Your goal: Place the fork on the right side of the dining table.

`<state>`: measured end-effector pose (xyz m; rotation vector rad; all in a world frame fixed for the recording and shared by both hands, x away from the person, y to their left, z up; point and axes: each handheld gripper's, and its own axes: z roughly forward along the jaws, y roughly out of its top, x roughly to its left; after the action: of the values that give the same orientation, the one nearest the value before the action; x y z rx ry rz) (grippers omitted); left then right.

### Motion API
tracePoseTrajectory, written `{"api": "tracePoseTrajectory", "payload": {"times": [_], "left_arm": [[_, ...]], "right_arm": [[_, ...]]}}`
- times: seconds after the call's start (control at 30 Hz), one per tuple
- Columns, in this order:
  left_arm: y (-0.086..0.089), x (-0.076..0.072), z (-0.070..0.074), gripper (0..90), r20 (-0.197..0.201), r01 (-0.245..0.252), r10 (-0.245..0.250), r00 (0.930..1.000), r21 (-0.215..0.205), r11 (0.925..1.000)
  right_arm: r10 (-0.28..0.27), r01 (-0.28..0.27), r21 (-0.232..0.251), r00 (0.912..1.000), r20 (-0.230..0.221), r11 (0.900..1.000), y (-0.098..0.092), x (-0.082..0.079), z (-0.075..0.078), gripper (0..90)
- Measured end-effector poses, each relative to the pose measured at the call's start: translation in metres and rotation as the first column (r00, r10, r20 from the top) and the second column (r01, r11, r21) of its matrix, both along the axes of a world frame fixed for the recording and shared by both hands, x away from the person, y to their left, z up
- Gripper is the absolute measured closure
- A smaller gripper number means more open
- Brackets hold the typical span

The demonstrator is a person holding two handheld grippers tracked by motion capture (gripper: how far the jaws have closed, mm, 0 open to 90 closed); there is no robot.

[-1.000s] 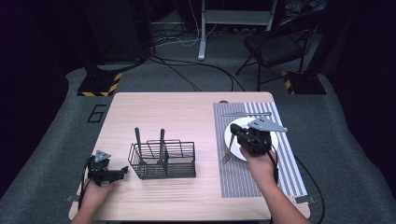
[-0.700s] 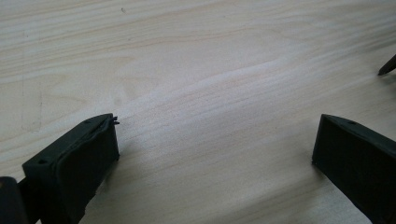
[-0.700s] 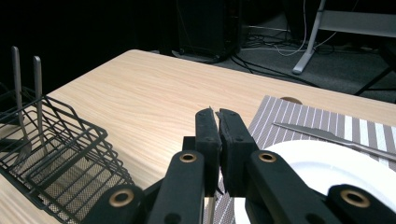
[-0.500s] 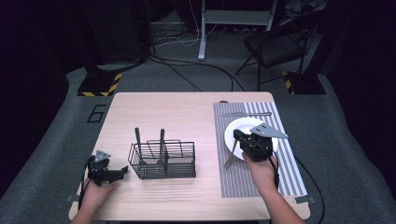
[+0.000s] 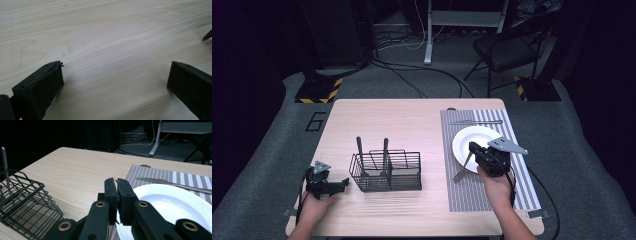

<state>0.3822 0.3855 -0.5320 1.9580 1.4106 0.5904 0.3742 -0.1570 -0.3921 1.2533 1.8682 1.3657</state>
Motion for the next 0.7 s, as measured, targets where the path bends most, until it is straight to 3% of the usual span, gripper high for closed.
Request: {"api": "tracePoseTrajectory", "payload": {"times": [0.33, 0.7], "left_arm": [[0.0, 0.0, 0.0, 0.1, 0.004, -0.003, 0.003, 1.0, 0.001, 1.0], [0.0, 0.0, 0.0, 0.1, 0.004, -0.003, 0.003, 1.0, 0.001, 1.0]], "right_arm": [[-0.042, 0.042, 0.057, 0.9991, -0.009, 0.997, -0.021, -0.005, -0.008, 86.6], [-0.098, 0.105, 0.158, 0.9938, -0.052, 0.982, -0.052, -0.01, -0.025, 85.7]]}}
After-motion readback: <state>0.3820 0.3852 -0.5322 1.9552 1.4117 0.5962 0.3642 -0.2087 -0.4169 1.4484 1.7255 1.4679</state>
